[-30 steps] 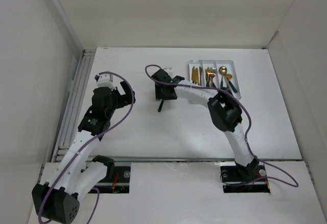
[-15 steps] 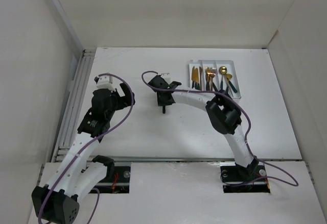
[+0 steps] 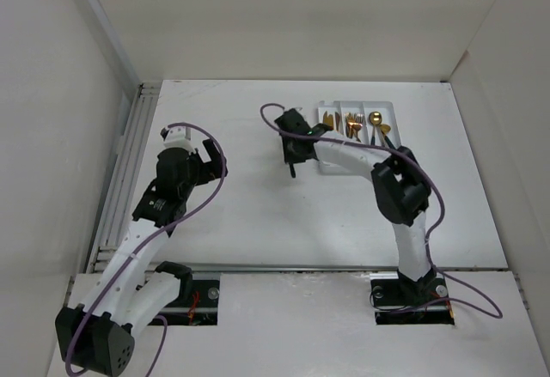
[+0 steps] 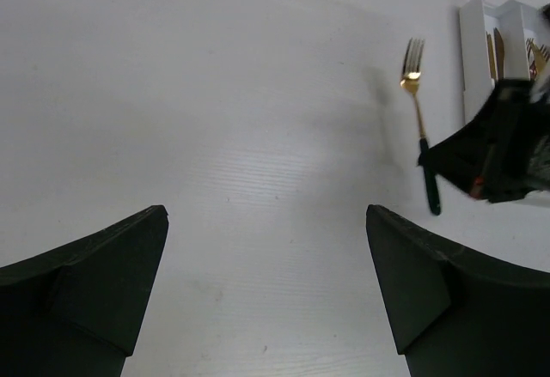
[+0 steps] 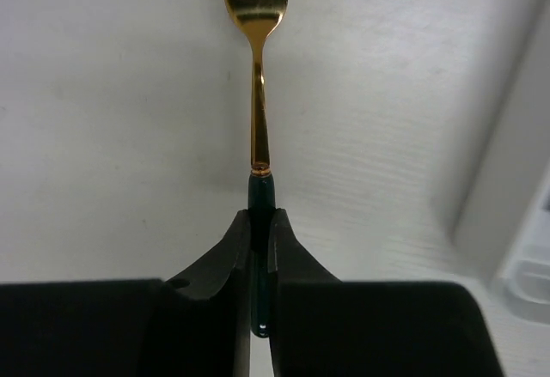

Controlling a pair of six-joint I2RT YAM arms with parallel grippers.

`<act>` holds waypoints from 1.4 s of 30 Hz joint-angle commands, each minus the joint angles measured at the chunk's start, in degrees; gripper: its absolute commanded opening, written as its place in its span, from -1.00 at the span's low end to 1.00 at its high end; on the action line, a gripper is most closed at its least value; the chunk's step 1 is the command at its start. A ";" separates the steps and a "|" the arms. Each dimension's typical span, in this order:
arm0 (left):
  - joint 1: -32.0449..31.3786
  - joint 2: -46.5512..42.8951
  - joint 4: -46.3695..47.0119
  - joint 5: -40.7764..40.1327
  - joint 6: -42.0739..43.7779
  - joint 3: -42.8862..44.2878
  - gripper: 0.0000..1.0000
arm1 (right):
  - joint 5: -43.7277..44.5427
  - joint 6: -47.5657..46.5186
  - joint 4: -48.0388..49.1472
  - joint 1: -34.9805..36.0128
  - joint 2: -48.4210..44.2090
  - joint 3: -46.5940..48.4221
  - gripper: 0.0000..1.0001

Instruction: Sort the eating utensils into containers

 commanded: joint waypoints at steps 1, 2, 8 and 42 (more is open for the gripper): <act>0.86 0.40 1.48 0.72 -0.57 -0.20 1.00 | -4.24 -6.27 5.18 -5.36 -10.35 1.14 -1.00; 0.87 0.40 1.48 0.73 -0.57 -0.20 1.00 | -4.26 -6.98 5.19 -8.24 -11.40 0.53 -1.00; 1.40 1.54 2.53 1.26 -0.57 -0.20 1.00 | -5.13 -12.52 5.72 -18.54 -14.49 -2.28 -1.00; 4.74 4.18 4.74 4.42 -1.09 -0.20 1.00 | -1.19 -17.09 1.94 -28.14 -18.50 -2.82 0.32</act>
